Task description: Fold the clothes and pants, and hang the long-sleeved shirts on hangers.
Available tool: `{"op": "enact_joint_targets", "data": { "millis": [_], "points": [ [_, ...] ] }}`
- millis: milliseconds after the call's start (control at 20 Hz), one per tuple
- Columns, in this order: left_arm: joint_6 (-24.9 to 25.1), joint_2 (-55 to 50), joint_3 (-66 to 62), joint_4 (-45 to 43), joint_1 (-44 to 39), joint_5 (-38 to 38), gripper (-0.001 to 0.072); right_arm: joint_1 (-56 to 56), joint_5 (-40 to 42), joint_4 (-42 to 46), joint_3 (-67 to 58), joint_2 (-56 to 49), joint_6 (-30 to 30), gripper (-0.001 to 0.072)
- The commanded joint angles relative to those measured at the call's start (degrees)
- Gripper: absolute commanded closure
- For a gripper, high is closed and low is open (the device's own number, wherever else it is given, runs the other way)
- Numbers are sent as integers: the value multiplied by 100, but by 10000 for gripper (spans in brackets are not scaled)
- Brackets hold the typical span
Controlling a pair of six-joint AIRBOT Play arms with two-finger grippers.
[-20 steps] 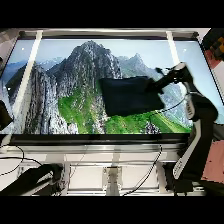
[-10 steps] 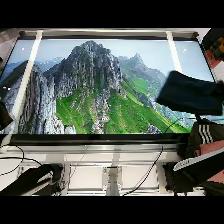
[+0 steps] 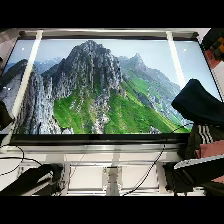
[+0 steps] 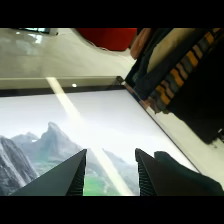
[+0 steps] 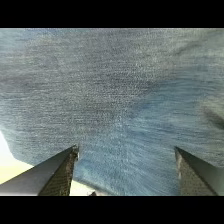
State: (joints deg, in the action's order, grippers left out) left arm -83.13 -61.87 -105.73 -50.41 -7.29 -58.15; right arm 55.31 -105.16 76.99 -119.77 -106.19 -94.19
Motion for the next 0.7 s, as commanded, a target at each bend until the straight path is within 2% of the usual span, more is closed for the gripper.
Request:
{"op": "enact_joint_targets", "data": {
  "millis": [0, 100, 200, 250, 300, 350, 400, 500, 650],
  "points": [
    [0, 4, 0, -520, 63, -2, 334, 42, 72, 66, -247, 297, -94, 40],
    [-9, 4, 0, -721, 348, -2, 334, 42, 127, -531, -243, 546, -295, 41],
    [-225, 7, 0, -704, 782, -2, 346, 35, 249, -1926, -245, 769, -393, 47],
    [-258, 7, 0, -704, 1019, -2, 394, 24, 424, -2800, -243, 883, -402, 131],
    [-260, 9, 0, -702, 1255, -2, 495, -9, 599, -3716, -243, 1014, -396, 322],
    [-258, 9, 0, -704, 1427, -2, 559, -50, 796, -4483, -243, 1137, -389, 424],
    [-258, 9, 0, -704, 1617, -4, 576, -140, 953, -5241, -243, 1283, -382, 486],
    [-258, 9, 0, -704, 1895, -2, 576, -448, 1110, -6352, -243, 1572, -109, 692],
    [-258, 9, 0, -704, 2061, -2, 576, -1257, 1137, -6981, -243, 1915, 129, 695]
  ]
}}
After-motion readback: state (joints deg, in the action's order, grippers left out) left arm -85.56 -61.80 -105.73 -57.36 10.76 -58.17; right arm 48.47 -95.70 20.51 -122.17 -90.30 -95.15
